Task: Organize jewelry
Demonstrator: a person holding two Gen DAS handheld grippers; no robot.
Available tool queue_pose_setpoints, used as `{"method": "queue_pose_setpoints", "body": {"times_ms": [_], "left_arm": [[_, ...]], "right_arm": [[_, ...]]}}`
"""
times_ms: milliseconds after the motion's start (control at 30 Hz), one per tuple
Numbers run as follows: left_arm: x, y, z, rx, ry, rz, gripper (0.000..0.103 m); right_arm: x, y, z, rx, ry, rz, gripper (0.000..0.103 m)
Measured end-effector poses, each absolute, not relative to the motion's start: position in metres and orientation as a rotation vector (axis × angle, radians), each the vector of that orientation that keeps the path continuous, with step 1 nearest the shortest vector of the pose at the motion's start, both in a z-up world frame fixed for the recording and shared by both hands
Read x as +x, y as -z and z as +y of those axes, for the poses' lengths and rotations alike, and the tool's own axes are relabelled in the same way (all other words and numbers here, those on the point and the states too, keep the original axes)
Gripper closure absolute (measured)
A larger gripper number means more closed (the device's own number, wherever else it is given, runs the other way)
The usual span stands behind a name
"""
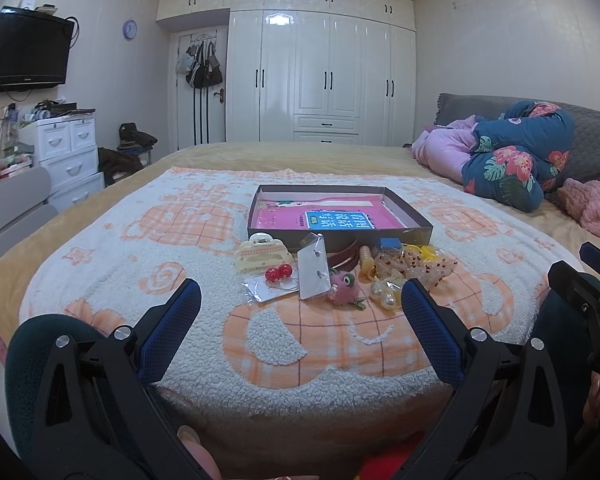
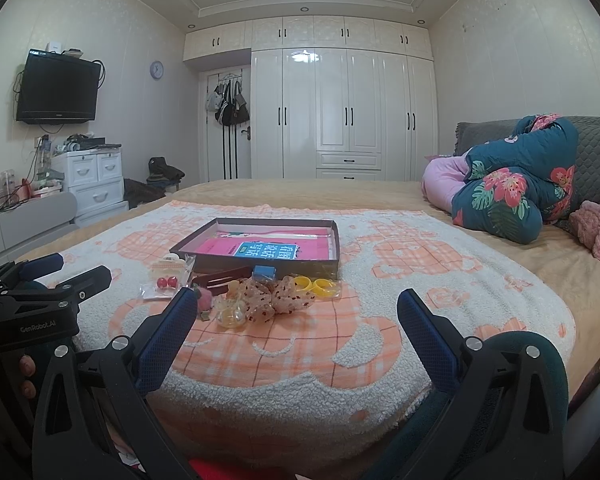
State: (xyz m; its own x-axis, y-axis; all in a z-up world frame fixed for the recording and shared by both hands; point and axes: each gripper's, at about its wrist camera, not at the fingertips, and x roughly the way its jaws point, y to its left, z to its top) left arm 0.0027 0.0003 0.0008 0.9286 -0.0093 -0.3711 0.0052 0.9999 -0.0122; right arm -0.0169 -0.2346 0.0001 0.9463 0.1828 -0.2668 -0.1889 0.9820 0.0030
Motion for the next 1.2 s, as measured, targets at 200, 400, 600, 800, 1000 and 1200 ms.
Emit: {"method": "queue_pose_setpoints", "body": {"times_ms": [200,400,600,800,1000,1200], "left_arm": [[0.003,-0.001,0.002,-0.012,0.006,0.380,0.011],[0.003,-0.001,0.000,-0.013,0.006,0.381,0.011],[0.003,0.000,-0.001,-0.015,0.011,0.381,0.011],[0.003,0.000,-0.001,-0.016,0.013,0.382,0.011],[0.003,-0.001,0.002,-0.025,0.008,0.384,0.011],[0.005,-0.001,0.008,-0.037,-0.019,0.384,0.011]], "right_arm": [[-0.017,0.000,-0.234,-0.024,-0.190,0.270,0.006],[-0.017,0.000,-0.234,-0.023,-0.190,0.271,0.006],[-0.017,0.001,-0.235,-0.023,-0.190,0.275,0.006],[-0.016,0.001,-0.235,-0.021,-0.189,0.280,0.006],[-0.013,0.002,-0.239,-0.012,-0.188,0.296,0.006],[0.000,0.005,-0.232,-0.039,-0.216,0.352,0.006]]}}
